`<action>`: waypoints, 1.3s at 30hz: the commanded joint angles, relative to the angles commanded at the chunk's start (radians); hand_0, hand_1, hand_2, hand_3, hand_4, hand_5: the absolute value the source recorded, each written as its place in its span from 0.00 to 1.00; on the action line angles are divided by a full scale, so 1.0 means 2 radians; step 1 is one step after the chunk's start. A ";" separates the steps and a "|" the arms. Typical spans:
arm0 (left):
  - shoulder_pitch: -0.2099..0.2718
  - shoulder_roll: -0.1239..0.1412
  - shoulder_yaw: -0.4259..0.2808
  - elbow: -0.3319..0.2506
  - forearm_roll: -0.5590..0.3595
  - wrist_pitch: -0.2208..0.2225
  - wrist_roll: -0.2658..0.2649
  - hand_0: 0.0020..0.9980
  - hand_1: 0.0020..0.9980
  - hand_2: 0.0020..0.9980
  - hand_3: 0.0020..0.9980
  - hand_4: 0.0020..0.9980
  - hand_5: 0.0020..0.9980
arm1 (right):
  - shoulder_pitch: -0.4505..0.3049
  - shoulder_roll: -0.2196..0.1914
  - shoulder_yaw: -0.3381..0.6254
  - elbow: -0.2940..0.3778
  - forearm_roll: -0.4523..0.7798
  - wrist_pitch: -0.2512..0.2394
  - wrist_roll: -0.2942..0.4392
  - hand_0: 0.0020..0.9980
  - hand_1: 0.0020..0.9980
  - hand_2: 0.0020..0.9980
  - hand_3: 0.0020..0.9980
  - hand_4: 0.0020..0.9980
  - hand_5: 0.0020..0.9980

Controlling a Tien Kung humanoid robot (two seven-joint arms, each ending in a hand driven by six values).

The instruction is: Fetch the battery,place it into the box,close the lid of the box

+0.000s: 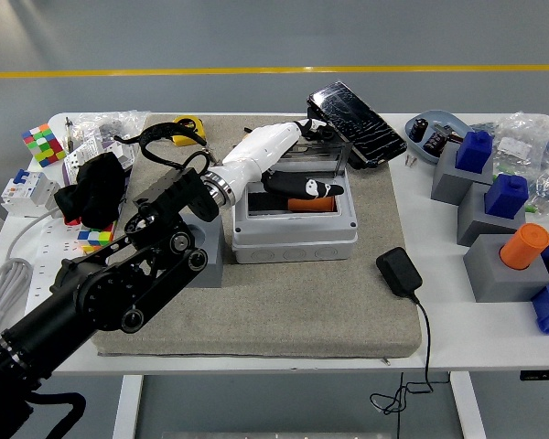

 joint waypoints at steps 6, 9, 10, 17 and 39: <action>0.008 0.007 0.008 -0.039 -0.010 -0.025 0.039 0.66 0.77 0.77 0.80 1.00 0.60 | -0.001 -0.001 0.001 0.000 -0.002 0.000 0.000 0.65 0.65 0.66 0.58 0.98 0.58; 0.014 0.010 0.016 -0.054 -0.018 -0.038 0.058 0.66 0.77 0.77 0.80 1.00 0.60 | -0.002 0.000 0.000 0.000 -0.003 0.000 0.000 0.65 0.65 0.66 0.58 0.98 0.58; 0.015 0.011 0.018 -0.058 -0.020 -0.042 0.063 0.66 0.77 0.77 0.80 1.00 0.60 | -0.002 0.000 0.001 0.000 -0.003 0.000 0.000 0.65 0.65 0.66 0.58 0.98 0.58; 0.026 0.016 0.041 -0.070 -0.051 -0.062 0.092 0.60 0.76 0.76 0.79 1.00 0.61 | -0.002 0.001 0.008 0.000 -0.010 0.000 -0.002 0.65 0.65 0.66 0.58 0.98 0.58; 0.089 0.019 -0.020 -0.110 -0.138 0.028 -0.028 0.55 0.74 0.75 0.79 1.00 0.61 | -0.003 0.002 0.016 0.000 -0.017 0.000 -0.004 0.64 0.65 0.66 0.58 0.98 0.58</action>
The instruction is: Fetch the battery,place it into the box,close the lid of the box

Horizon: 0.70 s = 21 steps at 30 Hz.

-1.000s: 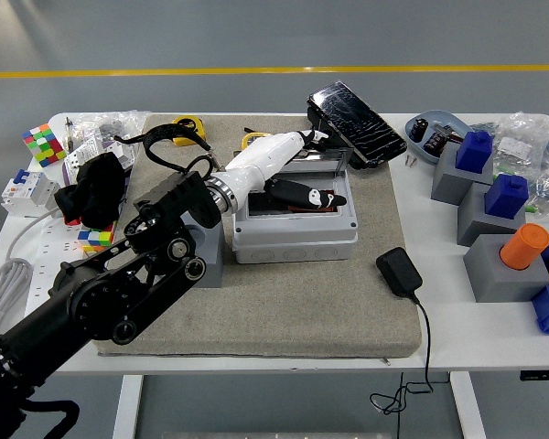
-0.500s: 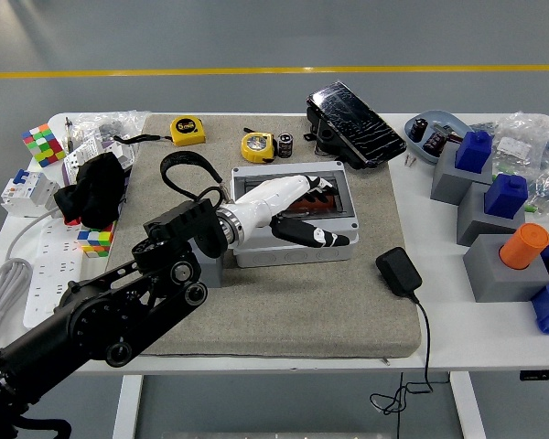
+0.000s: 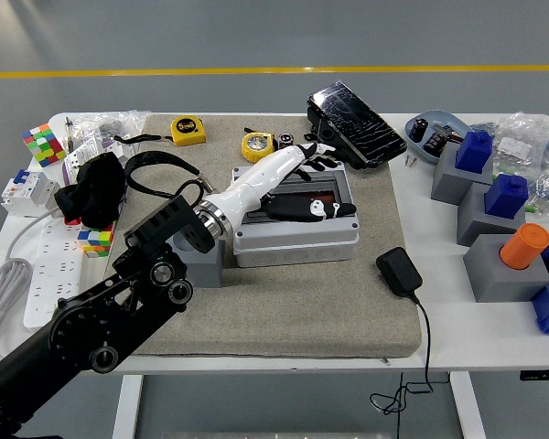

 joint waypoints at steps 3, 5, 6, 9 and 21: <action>0.019 0.001 -0.027 -0.001 -0.047 0.018 -0.041 0.55 0.74 0.73 0.76 1.00 0.59 | 0.000 0.000 0.003 0.000 -0.002 -0.001 -0.001 0.64 0.65 0.66 0.58 0.98 0.58; 0.033 0.001 -0.048 -0.003 -0.078 0.022 -0.066 0.55 0.74 0.73 0.76 1.00 0.59 | 0.001 0.000 0.006 0.000 -0.005 -0.001 -0.001 0.64 0.65 0.66 0.58 0.98 0.58; 0.042 0.001 -0.062 -0.005 -0.095 0.023 -0.081 0.55 0.74 0.73 0.76 1.00 0.59 | 0.001 -0.001 0.008 0.000 -0.007 -0.001 -0.002 0.64 0.65 0.66 0.58 0.98 0.58; 0.062 0.002 -0.095 -0.009 -0.124 0.020 -0.100 0.55 0.72 0.70 0.74 1.00 0.56 | 0.001 -0.001 0.013 0.000 -0.011 -0.001 -0.003 0.64 0.65 0.66 0.58 0.98 0.58; 0.120 0.009 -0.174 -0.020 -0.148 0.012 -0.110 0.54 0.70 0.69 0.73 1.00 0.55 | 0.006 -0.007 0.022 0.000 -0.016 -0.003 -0.003 0.64 0.65 0.66 0.58 0.98 0.58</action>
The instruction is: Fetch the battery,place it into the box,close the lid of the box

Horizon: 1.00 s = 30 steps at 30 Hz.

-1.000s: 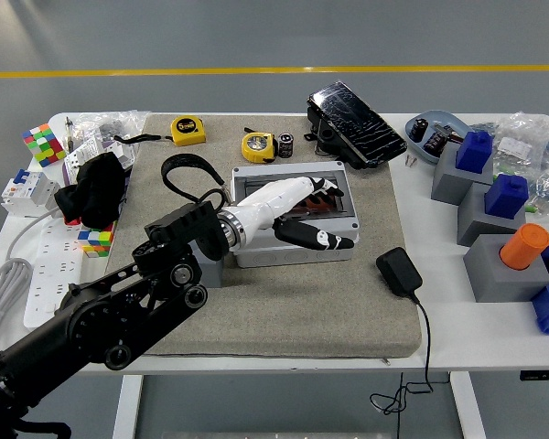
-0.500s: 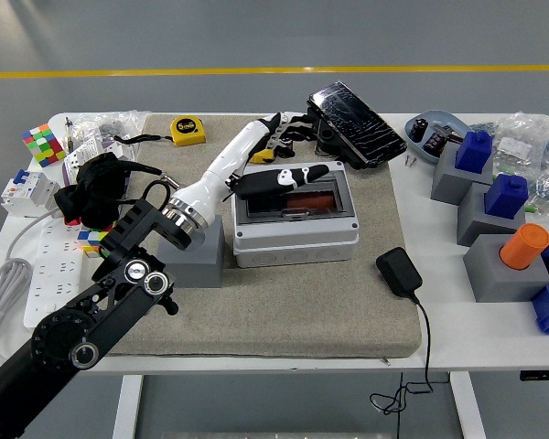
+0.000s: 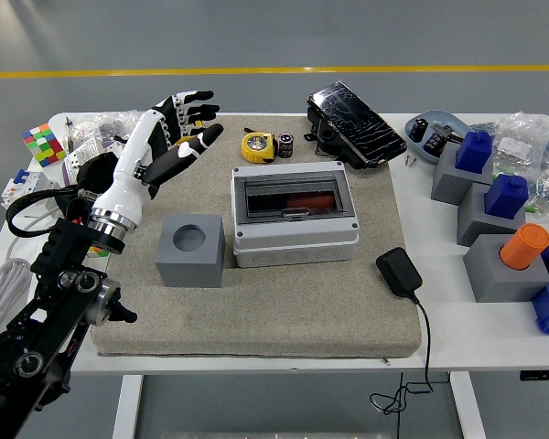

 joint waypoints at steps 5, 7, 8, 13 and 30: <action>0.010 0.003 -0.015 -0.001 0.002 -0.003 0.002 0.54 0.70 0.69 0.73 1.00 0.55 | 0.001 -0.001 0.006 0.000 -0.001 -0.001 0.001 0.64 0.65 0.66 0.58 0.98 0.58; 0.013 0.003 -0.022 -0.002 0.003 -0.004 0.002 0.54 0.71 0.69 0.73 1.00 0.55 | 0.001 -0.001 0.010 0.000 -0.001 -0.001 0.002 0.64 0.65 0.66 0.58 0.98 0.58; 0.014 0.004 -0.024 -0.002 0.003 -0.005 0.003 0.54 0.71 0.69 0.73 1.00 0.55 | 0.001 -0.002 0.012 0.000 -0.001 -0.001 0.002 0.64 0.65 0.66 0.58 0.98 0.58; 0.016 0.005 -0.031 -0.003 0.003 -0.009 0.003 0.54 0.71 0.69 0.73 1.00 0.55 | 0.003 -0.002 0.019 0.000 0.000 -0.002 0.005 0.64 0.65 0.66 0.58 0.98 0.58; 0.024 0.013 -0.031 -0.003 0.003 -0.016 0.006 0.54 0.70 0.69 0.73 1.00 0.51 | 0.002 -0.001 0.025 0.000 -0.008 -0.002 0.005 0.64 0.65 0.66 0.58 0.98 0.58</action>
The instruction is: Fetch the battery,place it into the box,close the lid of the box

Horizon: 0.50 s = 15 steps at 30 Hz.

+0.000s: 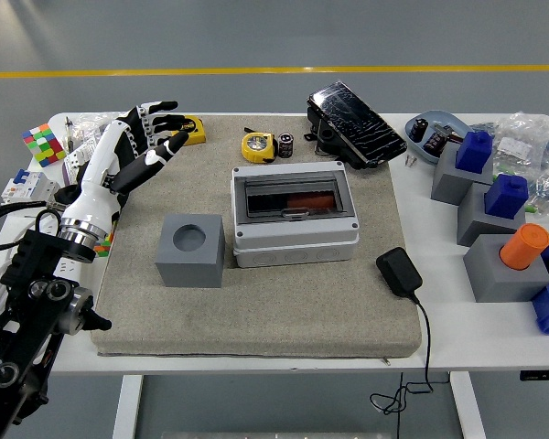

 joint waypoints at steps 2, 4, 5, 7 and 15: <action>0.002 0.001 0.000 0.000 0.001 -0.001 0.001 0.54 0.70 0.69 0.73 1.00 0.51 | -0.001 0.000 -0.003 0.000 0.002 0.000 0.001 0.64 0.65 0.66 0.58 0.98 0.58; 0.003 0.002 0.000 0.000 0.003 -0.002 0.003 0.54 0.70 0.69 0.73 1.00 0.51 | -0.002 0.000 -0.006 0.000 0.004 0.000 0.001 0.64 0.65 0.66 0.58 0.98 0.58; 0.004 0.002 -0.001 0.000 0.003 -0.002 0.004 0.54 0.70 0.69 0.73 1.00 0.51 | -0.002 0.000 -0.007 0.000 0.004 0.000 0.001 0.64 0.65 0.66 0.58 0.98 0.58; 0.006 0.003 -0.003 0.000 0.004 -0.003 0.006 0.54 0.70 0.69 0.73 1.00 0.51 | -0.003 0.001 -0.007 0.000 0.003 0.000 0.001 0.64 0.65 0.66 0.58 0.98 0.58; 0.014 0.007 -0.013 -0.005 0.007 -0.005 0.009 0.54 0.70 0.69 0.73 1.00 0.51 | -0.004 0.004 -0.003 0.000 0.001 0.000 0.001 0.64 0.65 0.66 0.58 0.98 0.58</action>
